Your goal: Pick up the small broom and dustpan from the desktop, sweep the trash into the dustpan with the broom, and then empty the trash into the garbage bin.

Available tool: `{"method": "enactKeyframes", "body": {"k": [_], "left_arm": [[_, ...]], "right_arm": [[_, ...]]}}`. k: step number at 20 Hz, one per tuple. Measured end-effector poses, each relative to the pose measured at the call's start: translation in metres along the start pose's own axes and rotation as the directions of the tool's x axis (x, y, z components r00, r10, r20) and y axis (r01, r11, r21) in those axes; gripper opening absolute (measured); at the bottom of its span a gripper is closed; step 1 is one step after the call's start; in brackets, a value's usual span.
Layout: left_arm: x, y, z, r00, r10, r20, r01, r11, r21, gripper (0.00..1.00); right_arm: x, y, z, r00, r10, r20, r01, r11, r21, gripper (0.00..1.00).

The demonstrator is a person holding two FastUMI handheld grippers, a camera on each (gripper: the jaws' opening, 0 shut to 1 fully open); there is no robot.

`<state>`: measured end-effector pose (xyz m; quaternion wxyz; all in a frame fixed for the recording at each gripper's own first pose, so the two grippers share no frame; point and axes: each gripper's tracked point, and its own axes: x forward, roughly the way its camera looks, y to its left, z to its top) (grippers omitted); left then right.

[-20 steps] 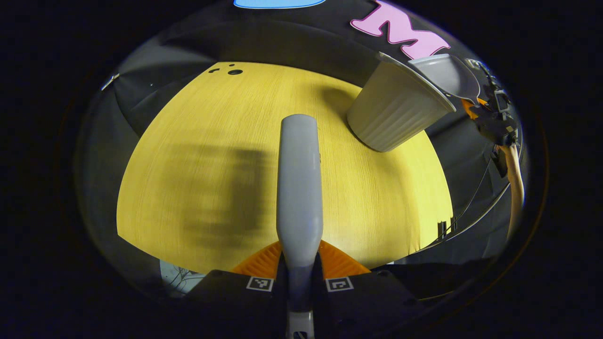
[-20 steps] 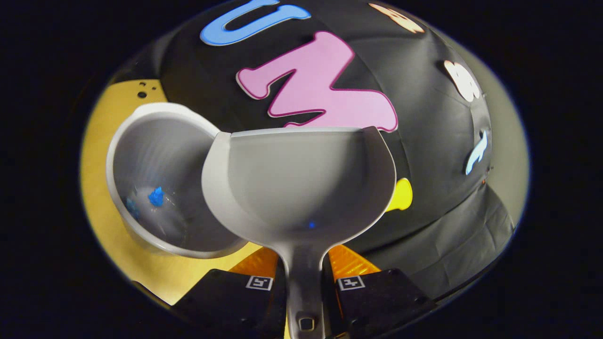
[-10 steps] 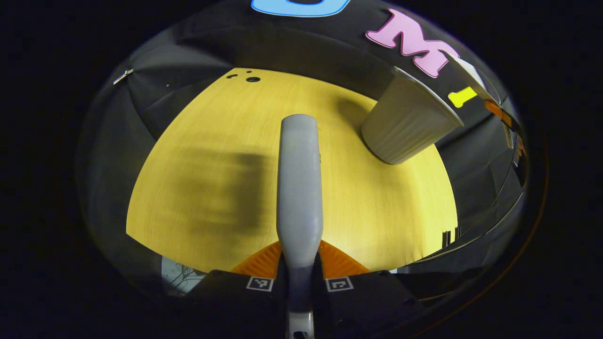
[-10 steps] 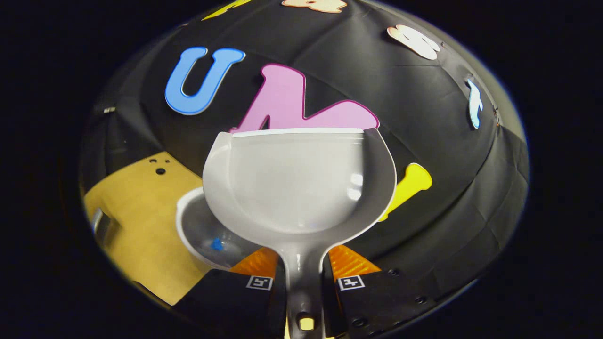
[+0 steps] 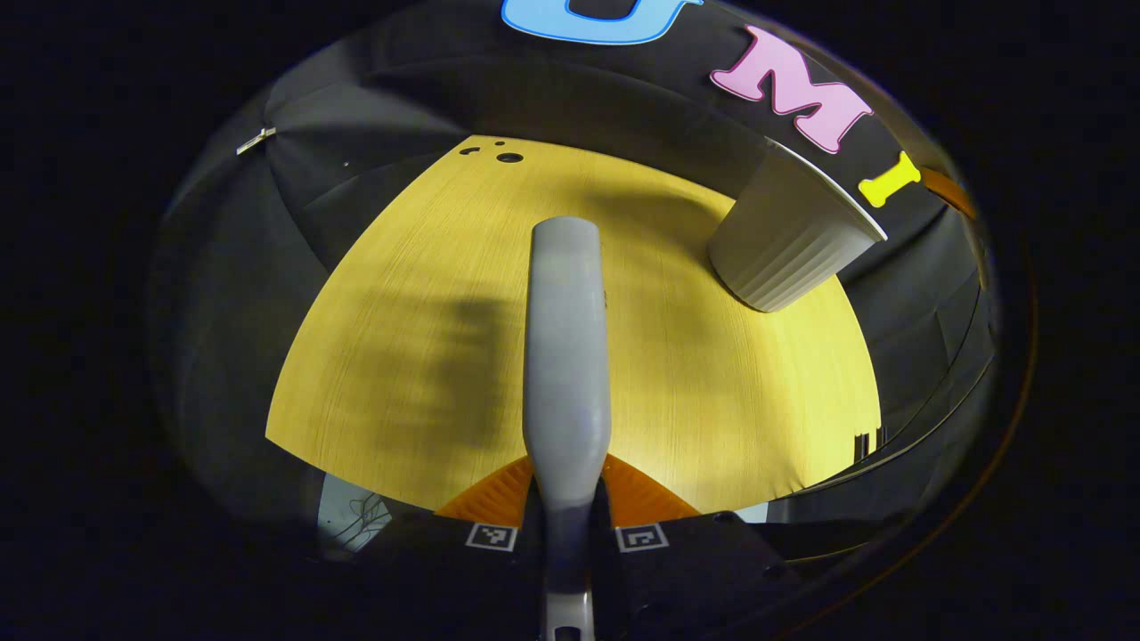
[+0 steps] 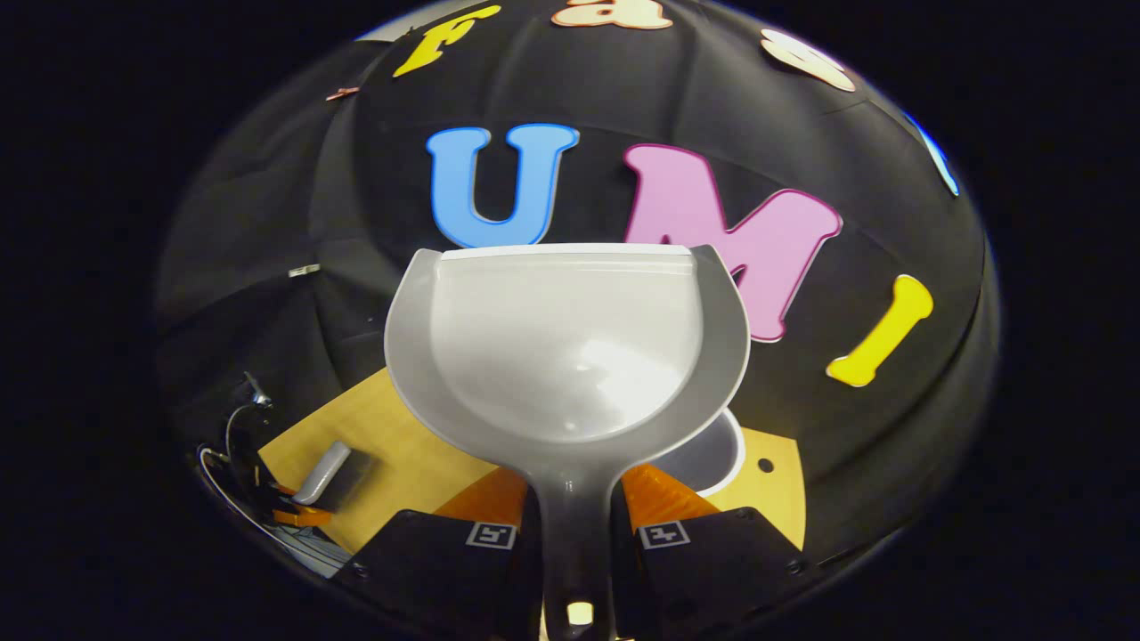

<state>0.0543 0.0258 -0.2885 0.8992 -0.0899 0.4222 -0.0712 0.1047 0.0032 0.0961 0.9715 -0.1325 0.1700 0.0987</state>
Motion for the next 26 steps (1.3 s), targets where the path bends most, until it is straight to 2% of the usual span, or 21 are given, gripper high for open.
{"method": "enactKeyframes", "body": {"k": [2,3,5,7,8,10,12,15,18,19,20,24,25,26], "left_arm": [[0.002,0.002,-0.002,1.000,0.007,0.002,-0.007,1.000,-0.026,0.29],[0.003,0.003,-0.003,1.000,0.010,0.007,-0.010,0.999,-0.041,0.26],[0.007,0.010,-0.010,1.000,0.029,0.005,-0.029,0.998,-0.053,0.26],[0.011,0.008,-0.016,0.999,0.043,-0.002,-0.043,0.998,-0.056,0.29],[0.014,0.008,-0.020,0.999,0.045,-0.008,-0.046,0.997,-0.055,0.26],[0.017,0.010,-0.024,0.998,0.056,-0.018,-0.057,0.997,-0.044,0.26],[0.018,0.014,-0.028,0.997,0.070,-0.030,-0.071,0.997,-0.034,0.22],[0.019,0.013,-0.030,0.996,0.066,-0.058,-0.067,0.998,-0.022,0.29],[0.020,0.018,-0.031,0.994,0.059,-0.089,-0.057,0.998,0.019,0.26],[0.021,0.021,-0.034,0.992,0.064,-0.110,-0.060,0.997,0.042,0.29],[0.022,0.021,-0.034,0.989,0.068,-0.129,-0.061,0.996,0.060,0.26],[0.038,0.014,-0.031,0.980,0.077,-0.181,-0.060,0.994,0.096,0.27],[0.042,0.013,-0.030,0.978,0.083,-0.189,-0.062,0.991,0.115,0.30],[0.042,0.011,-0.033,0.975,0.088,-0.206,-0.060,0.989,0.136,0.27]], "right_arm": [[0.002,0.041,-0.021,0.996,0.077,-0.042,-0.077,0.997,0.017,0.35],[0.003,0.061,-0.035,0.991,0.112,-0.069,-0.110,0.993,0.031,0.35],[0.006,0.092,-0.063,0.979,0.163,-0.125,-0.157,0.986,0.052,0.35],[0.012,0.113,-0.093,0.964,0.192,-0.182,-0.183,0.981,0.061,0.35],[0.016,0.120,-0.110,0.955,0.203,-0.217,-0.193,0.979,0.067,0.35],[0.021,0.127,-0.147,0.932,0.215,-0.290,-0.200,0.977,0.079,0.35],[0.026,0.129,-0.180,0.912,0.205,-0.356,-0.180,0.978,0.103,0.35],[0.028,0.133,-0.225,0.877,0.196,-0.438,-0.141,0.978,0.155,0.35],[0.038,0.122,-0.264,0.851,0.161,-0.499,-0.078,0.980,0.183,0.35],[0.047,0.122,-0.274,0.845,0.152,-0.512,-0.061,0.980,0.190,0.35],[0.053,0.119,-0.283,0.838,0.142,-0.527,-0.038,0.979,0.202,0.35],[0.067,0.123,-0.312,0.805,0.145,-0.576,0.020,0.963,0.270,0.35],[0.069,0.124,-0.316,0.799,0.145,-0.584,0.030,0.960,0.279,0.35],[0.071,0.127,-0.322,0.790,0.149,-0.594,0.040,0.956,0.292,0.35]]}}
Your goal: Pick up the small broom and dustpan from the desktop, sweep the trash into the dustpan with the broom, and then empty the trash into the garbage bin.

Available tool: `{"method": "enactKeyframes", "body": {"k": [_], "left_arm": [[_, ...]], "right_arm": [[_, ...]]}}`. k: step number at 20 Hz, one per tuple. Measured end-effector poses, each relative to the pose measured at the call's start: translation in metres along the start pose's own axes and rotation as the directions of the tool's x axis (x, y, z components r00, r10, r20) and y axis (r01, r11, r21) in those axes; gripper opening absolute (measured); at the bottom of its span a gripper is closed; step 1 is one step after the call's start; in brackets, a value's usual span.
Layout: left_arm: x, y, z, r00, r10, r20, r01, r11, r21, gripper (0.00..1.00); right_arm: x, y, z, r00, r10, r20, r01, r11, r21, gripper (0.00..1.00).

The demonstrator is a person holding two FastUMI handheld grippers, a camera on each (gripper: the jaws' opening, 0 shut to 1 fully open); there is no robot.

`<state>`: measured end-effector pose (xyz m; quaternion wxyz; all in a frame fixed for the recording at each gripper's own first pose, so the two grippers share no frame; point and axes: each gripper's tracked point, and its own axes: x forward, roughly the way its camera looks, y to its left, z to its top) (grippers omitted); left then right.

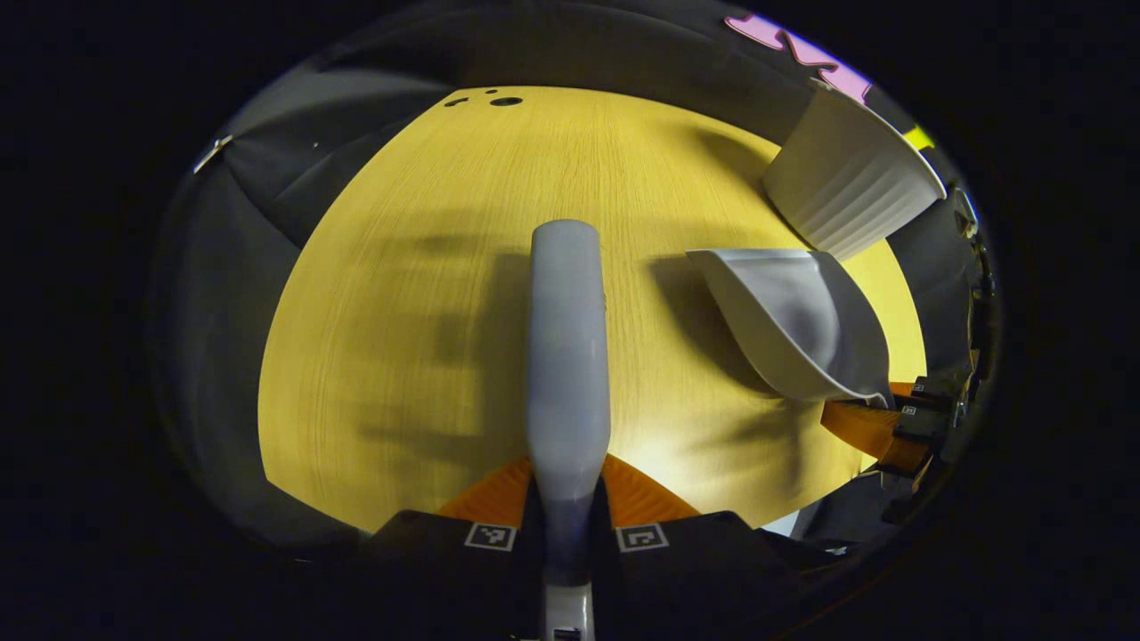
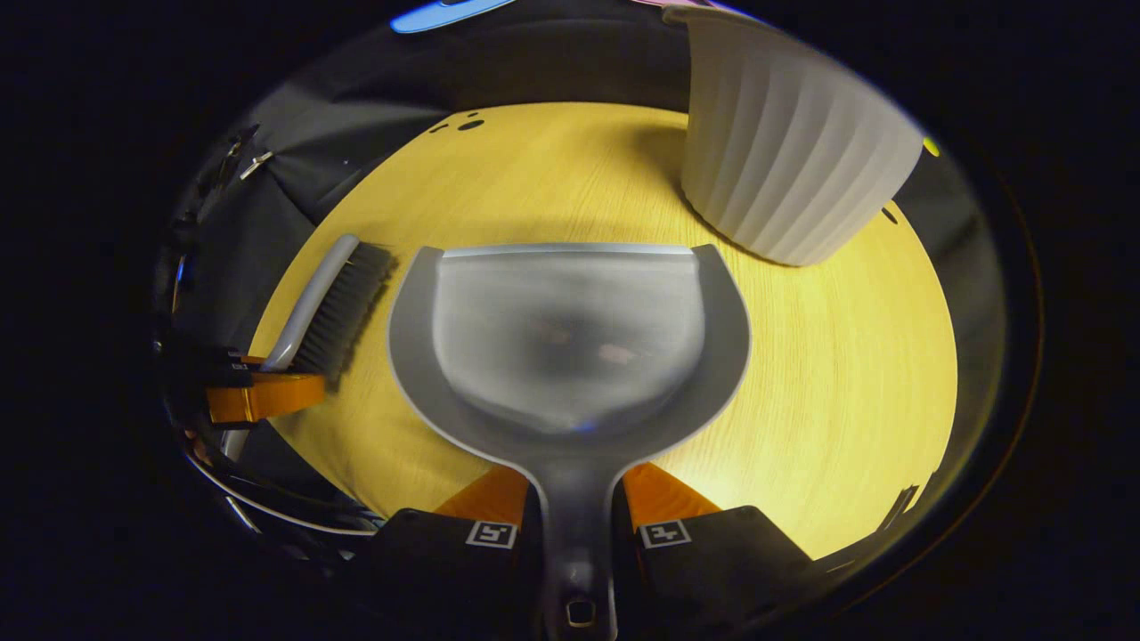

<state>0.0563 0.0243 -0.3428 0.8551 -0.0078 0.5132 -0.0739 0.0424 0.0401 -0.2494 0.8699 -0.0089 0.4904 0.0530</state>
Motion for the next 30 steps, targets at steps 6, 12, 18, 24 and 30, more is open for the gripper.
{"method": "enactKeyframes", "body": {"k": [6,12,18,24,30], "left_arm": [[0.000,0.002,0.001,0.997,0.077,-0.019,-0.074,0.990,0.121,0.28],[-0.008,-0.003,0.005,0.996,0.090,0.016,-0.091,0.988,0.123,0.39],[-0.057,-0.011,0.006,0.988,0.088,0.127,-0.097,0.993,0.067,0.99],[-0.146,-0.048,0.030,0.893,0.058,0.447,-0.086,0.995,0.043,0.97],[-0.230,-0.082,0.051,0.670,0.085,0.738,-0.118,0.993,-0.007,0.96]], "right_arm": [[0.006,0.012,0.005,1.000,0.010,0.004,-0.010,0.999,0.041,0.39],[-0.007,0.027,0.008,0.997,0.077,0.016,-0.078,0.995,0.057,0.88],[-0.065,0.022,0.029,0.987,0.095,0.132,-0.097,0.995,0.009,0.99],[-0.155,-0.002,0.068,0.912,0.058,0.406,-0.044,0.998,-0.043,0.99],[-0.230,-0.017,0.094,0.743,0.050,0.667,0.028,0.994,-0.106,0.99]]}}
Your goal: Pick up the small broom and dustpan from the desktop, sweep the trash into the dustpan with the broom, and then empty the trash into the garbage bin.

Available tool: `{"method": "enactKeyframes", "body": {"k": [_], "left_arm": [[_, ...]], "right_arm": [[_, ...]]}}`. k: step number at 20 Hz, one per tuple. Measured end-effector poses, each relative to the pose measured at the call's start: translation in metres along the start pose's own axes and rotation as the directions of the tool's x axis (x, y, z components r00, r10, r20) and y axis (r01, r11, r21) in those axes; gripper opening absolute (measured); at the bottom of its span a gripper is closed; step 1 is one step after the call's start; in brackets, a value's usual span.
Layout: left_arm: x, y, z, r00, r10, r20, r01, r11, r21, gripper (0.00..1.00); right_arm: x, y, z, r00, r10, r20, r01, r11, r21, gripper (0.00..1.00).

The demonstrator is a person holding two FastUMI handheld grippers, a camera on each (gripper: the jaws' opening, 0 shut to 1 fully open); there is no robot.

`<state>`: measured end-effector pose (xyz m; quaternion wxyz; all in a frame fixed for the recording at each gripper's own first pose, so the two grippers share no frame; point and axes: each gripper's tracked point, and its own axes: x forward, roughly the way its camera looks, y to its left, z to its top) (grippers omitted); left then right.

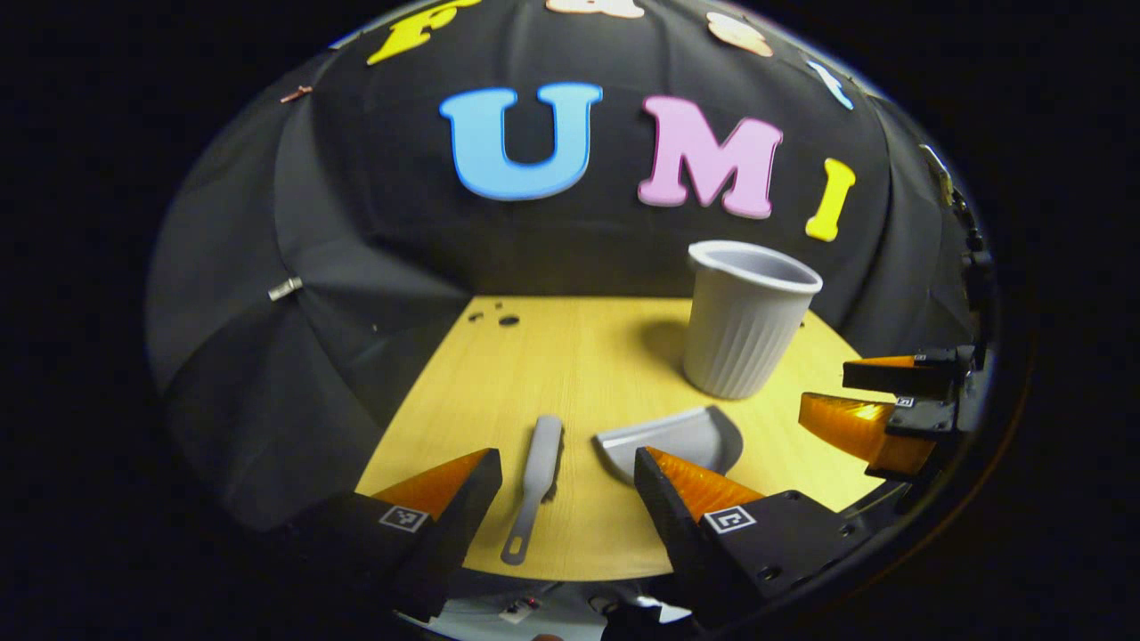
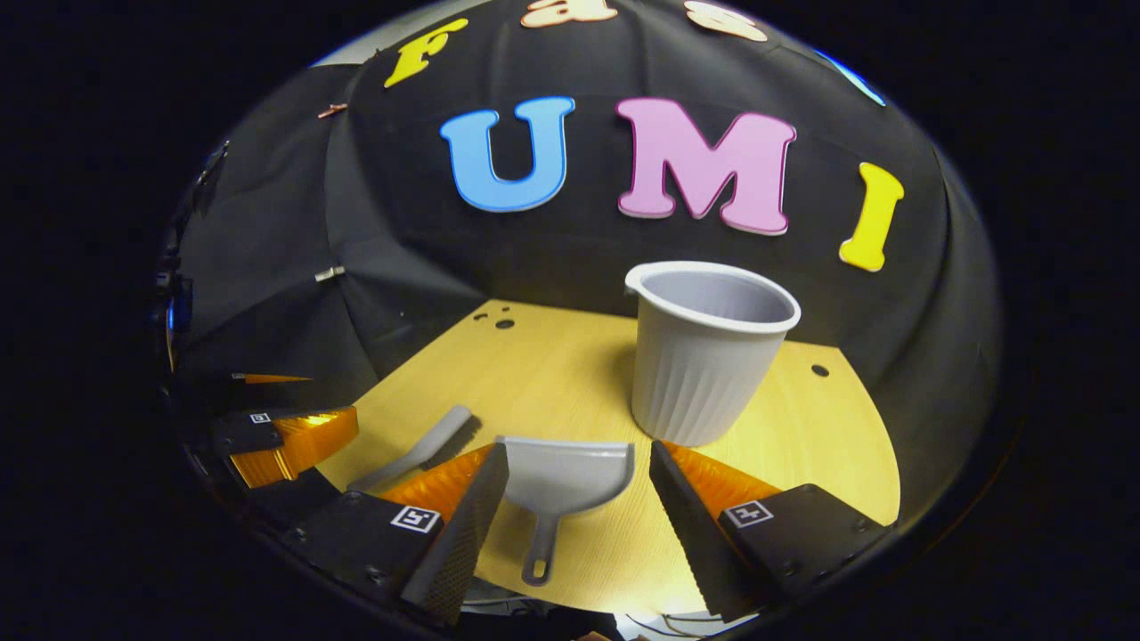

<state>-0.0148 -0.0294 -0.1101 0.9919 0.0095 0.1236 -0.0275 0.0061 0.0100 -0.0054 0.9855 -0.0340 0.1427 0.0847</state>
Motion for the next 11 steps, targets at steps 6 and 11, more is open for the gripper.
{"method": "enactKeyframes", "body": {"k": [6,11], "left_arm": [[-0.032,-0.008,0.029,0.974,0.071,0.215,-0.057,0.996,-0.067,0.96],[-0.042,-0.023,0.015,0.979,0.045,0.199,-0.035,0.998,-0.058,0.96]], "right_arm": [[-0.019,-0.023,-0.002,0.994,-0.053,0.100,0.058,0.997,-0.043,1.00],[-0.034,-0.020,-0.018,0.995,-0.044,0.091,0.046,0.999,-0.026,0.99]]}}
